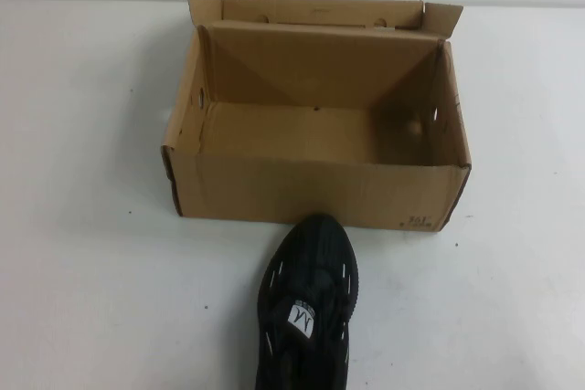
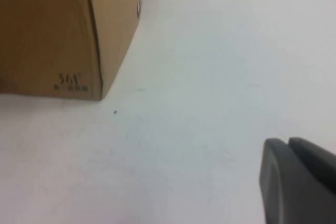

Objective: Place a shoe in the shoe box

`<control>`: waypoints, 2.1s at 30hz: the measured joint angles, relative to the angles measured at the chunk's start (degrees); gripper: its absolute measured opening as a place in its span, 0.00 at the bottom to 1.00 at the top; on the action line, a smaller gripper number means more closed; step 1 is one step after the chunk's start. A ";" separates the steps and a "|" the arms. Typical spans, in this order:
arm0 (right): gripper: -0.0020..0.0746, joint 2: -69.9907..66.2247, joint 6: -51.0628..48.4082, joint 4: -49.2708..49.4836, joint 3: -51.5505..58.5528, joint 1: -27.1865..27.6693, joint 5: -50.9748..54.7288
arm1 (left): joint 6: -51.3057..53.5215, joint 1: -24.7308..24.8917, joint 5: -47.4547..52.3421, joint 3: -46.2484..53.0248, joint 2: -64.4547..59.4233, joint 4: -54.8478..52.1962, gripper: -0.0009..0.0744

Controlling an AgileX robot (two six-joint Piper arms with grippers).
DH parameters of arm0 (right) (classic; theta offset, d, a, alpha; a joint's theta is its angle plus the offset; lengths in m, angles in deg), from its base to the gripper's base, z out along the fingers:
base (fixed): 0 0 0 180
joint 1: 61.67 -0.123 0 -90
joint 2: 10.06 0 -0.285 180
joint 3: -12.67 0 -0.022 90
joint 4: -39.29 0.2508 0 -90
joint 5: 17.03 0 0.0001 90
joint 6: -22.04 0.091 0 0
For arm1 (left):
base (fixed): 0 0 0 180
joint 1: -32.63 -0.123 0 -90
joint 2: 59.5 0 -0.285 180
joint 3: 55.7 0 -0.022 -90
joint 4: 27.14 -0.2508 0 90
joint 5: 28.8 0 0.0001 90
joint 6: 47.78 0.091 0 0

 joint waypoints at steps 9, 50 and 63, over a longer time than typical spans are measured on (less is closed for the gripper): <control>0.00 0.00 0.00 0.00 0.00 0.00 -4.84 | 0.00 0.00 0.00 0.00 0.00 0.00 0.01; 0.00 0.10 0.00 0.39 0.00 0.00 -51.76 | 0.00 0.00 -43.34 0.00 0.00 -1.69 0.01; 0.00 0.43 0.00 0.61 0.00 0.00 -56.26 | 0.32 0.00 -48.35 0.00 0.00 -1.71 0.01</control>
